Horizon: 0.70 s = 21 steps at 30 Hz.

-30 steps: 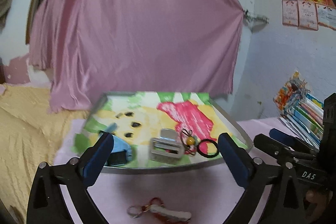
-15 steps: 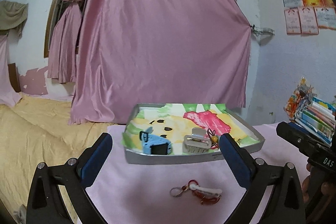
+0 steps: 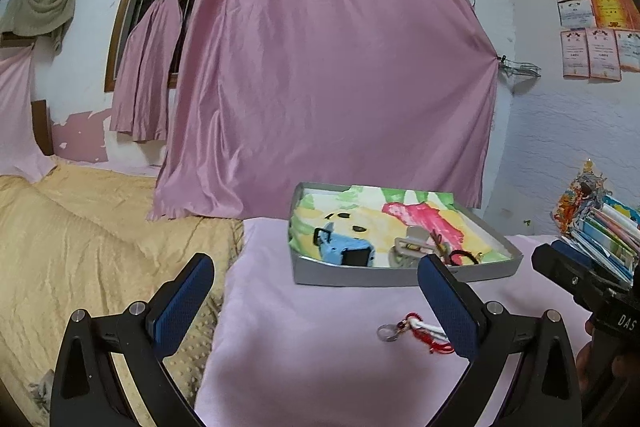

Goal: Organize jewelry
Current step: 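Withdraw both grippers from the tray toward the white keychain on the sheet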

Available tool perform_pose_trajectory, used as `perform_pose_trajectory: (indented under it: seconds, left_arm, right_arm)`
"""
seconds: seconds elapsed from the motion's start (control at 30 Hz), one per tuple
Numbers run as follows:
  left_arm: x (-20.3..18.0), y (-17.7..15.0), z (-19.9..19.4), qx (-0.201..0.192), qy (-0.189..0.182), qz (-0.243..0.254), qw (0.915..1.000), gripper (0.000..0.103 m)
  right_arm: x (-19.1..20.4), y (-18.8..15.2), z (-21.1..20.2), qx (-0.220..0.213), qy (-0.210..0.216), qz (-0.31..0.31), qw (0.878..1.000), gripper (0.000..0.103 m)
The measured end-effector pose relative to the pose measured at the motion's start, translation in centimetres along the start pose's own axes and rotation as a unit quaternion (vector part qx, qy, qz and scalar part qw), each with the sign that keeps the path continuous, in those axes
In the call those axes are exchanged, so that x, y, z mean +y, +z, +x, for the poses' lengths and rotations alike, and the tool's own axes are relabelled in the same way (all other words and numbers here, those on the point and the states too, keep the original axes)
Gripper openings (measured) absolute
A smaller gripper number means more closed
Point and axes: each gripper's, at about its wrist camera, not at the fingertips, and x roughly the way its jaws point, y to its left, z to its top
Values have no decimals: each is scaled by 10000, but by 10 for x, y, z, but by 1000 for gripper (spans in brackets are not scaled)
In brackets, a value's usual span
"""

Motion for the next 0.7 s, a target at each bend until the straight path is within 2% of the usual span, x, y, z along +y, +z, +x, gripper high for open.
perform_pose_trajectory:
  seconds: [0.3, 0.57, 0.63, 0.7]
  left_arm:
    - [8, -6, 11, 380, -23, 44, 9993, 102]
    - [7, -12, 33, 985, -94, 91, 9951, 102]
    - [6, -14, 39, 1159, -155, 123, 9931, 102]
    - [4, -16, 45, 1321, -230, 135, 9909, 102]
  right_arm:
    - [1, -8, 19, 684, -47, 1, 9976, 96]
    - [-2, -15, 41, 1273, -76, -56, 9918, 95]
    - [-5, -16, 48, 1406, -168, -34, 9899, 92]
    - [-10, -16, 53, 1512, -173, 62, 9883, 82]
